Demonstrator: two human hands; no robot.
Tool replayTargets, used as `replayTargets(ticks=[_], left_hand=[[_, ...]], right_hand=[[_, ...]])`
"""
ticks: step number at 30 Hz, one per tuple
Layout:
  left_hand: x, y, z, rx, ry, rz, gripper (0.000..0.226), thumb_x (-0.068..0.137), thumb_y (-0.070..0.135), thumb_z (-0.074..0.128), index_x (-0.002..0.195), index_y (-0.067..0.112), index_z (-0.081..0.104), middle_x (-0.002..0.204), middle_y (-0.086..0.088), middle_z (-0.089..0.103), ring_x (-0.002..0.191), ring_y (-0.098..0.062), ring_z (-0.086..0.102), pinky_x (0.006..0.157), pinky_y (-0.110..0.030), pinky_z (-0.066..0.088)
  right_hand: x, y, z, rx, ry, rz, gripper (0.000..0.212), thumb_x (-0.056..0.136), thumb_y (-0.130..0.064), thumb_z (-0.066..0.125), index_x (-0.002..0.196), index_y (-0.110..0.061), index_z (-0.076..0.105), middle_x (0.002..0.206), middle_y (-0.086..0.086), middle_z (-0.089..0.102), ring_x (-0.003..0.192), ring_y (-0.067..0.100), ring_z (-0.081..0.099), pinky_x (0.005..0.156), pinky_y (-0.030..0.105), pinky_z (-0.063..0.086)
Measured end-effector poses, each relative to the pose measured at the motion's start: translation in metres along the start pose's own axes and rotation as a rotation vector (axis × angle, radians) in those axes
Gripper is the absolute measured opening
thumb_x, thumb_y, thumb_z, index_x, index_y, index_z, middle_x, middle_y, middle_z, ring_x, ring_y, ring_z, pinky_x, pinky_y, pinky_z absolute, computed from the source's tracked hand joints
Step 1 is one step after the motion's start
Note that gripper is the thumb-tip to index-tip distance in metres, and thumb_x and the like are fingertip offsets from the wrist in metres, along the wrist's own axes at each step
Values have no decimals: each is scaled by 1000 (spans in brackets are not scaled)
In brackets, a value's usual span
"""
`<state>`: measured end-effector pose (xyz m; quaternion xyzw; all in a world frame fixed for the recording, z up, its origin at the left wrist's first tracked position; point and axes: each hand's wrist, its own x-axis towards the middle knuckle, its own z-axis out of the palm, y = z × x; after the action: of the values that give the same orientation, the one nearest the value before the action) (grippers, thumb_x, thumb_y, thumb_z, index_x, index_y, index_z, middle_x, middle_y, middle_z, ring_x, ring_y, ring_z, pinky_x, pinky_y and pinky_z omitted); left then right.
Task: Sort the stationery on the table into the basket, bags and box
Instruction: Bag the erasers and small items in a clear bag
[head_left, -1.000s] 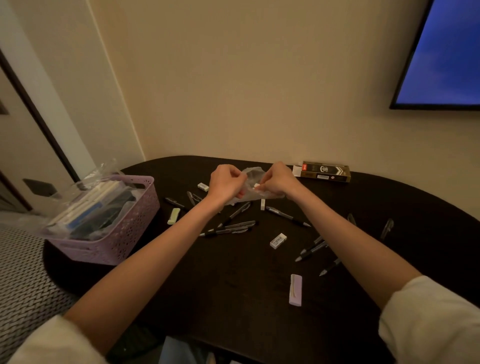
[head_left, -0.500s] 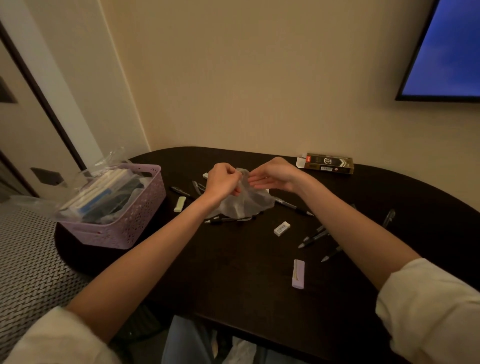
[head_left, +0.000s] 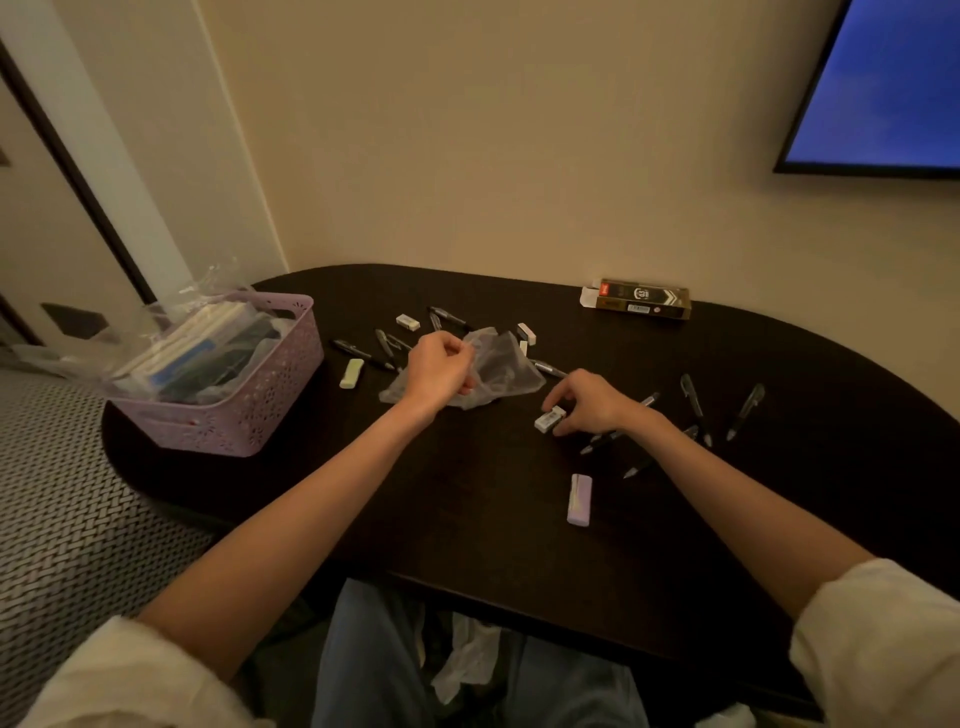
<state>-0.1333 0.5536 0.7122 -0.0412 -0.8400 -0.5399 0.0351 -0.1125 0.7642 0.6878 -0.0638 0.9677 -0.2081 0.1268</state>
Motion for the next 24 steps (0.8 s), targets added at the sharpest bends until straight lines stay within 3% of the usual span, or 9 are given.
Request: replayTargets(ticks=[7,14,18,24], left_hand=[[-4,-2,-5,-6,17,-8,13,96,16,55,102,6,63,74,-6,66,63,-13,66,63,-26,58],[-2,0,-4,13,-12,-22,12,96,18,57,104,10,61,83,-9,68,72,-17,69,70,-31,60],[-2,1,-2,32,-29,-13,9,95,18,58,102,13,61,82,-6,68,72,-17,69,69,-31,60],[3,2,-2,50,-30,8,11,95,19,58,102,12,62,83,-6,67,69,-15,69,65,-27,59]], right_hand=[[-12,-1,0,-42,96,-130,22,81,-19,73,103,-19,68,113,-2,62,106,13,57,90,28,48],[-55,-4,-14,-35,-313,-304,22,78,-16,75,97,-26,68,103,-14,61,99,2,58,83,19,49],[-57,-5,-9,-123,-365,-320,22,80,-17,73,99,-27,69,108,-13,56,107,6,52,91,25,45],[-53,-6,-3,-205,-432,-276,29,78,-11,73,102,-25,65,114,-11,51,110,5,44,87,19,36]])
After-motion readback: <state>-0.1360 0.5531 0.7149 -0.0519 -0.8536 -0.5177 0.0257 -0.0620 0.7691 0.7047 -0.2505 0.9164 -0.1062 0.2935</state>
